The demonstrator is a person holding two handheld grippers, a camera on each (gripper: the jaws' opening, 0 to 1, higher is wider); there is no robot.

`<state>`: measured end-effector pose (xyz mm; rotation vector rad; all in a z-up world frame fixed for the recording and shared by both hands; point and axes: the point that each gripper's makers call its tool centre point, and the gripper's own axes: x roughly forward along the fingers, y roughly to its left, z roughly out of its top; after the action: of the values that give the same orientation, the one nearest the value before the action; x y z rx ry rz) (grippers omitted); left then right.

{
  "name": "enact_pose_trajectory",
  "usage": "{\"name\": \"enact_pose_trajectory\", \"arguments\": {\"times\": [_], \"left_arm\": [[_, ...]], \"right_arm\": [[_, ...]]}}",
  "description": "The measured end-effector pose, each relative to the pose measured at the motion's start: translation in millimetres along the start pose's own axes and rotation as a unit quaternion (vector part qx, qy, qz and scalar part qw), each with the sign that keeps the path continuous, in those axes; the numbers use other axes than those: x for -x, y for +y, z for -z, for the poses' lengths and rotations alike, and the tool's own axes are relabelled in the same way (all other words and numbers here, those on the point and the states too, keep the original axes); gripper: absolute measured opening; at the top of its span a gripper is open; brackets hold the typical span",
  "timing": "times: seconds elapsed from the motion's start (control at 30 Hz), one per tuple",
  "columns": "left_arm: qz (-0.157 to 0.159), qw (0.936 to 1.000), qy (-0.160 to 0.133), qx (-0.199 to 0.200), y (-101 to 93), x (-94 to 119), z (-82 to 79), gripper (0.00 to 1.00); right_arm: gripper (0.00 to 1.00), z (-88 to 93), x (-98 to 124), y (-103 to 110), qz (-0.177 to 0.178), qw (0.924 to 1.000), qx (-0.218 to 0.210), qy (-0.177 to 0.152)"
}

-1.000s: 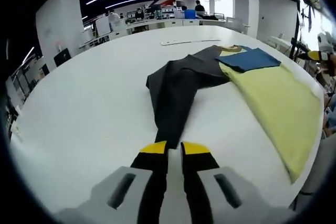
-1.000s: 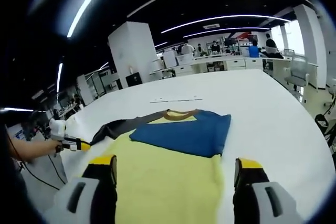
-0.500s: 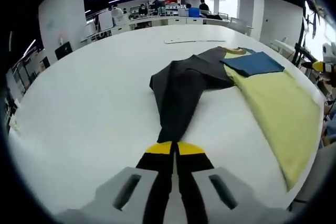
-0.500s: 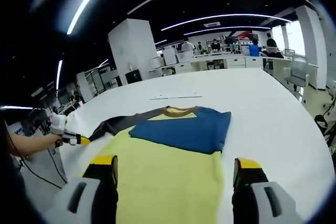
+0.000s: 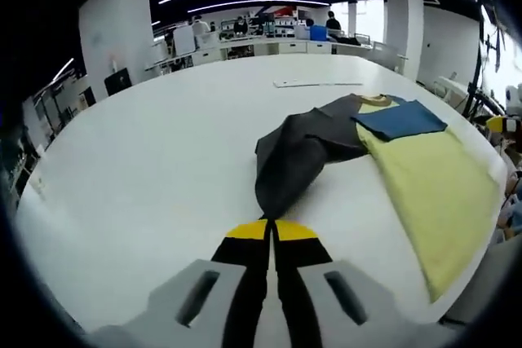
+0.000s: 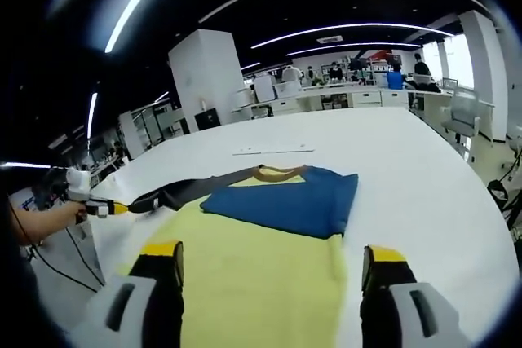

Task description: Fold the garment on the visible template until the final outline fits inside the template.

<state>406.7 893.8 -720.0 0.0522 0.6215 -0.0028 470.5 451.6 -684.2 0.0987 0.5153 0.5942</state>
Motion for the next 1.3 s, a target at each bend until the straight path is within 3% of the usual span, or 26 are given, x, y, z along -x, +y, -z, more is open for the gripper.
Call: {"name": "enact_pose_trajectory", "arguments": {"times": [0.17, 0.4, 0.97, 1.3], "left_arm": [[-0.019, 0.9996, -0.015, 0.011, 10.6, 10, -7.6, 0.00], [-0.055, 0.9982, -0.013, 0.019, 34.2, 11, -11.3, 0.00], [-0.114, 0.9933, -0.009, 0.018, 74.6, -16, -26.3, 0.00], [-0.148, 0.9879, 0.005, 0.046, 99.9, -32, -22.0, 0.00]], "right_arm": [[0.91, 0.5, 2, 1, -0.002, 1.0000, -0.001, -0.001], [0.91, -1.7, 4, 4, -0.006, 1.0000, 0.001, -0.004], [0.91, -10.7, 10, -1, 0.008, 0.9998, 0.002, -0.016], [0.92, -9.7, 17, -5, 0.021, 0.9996, -0.008, -0.018]]}}
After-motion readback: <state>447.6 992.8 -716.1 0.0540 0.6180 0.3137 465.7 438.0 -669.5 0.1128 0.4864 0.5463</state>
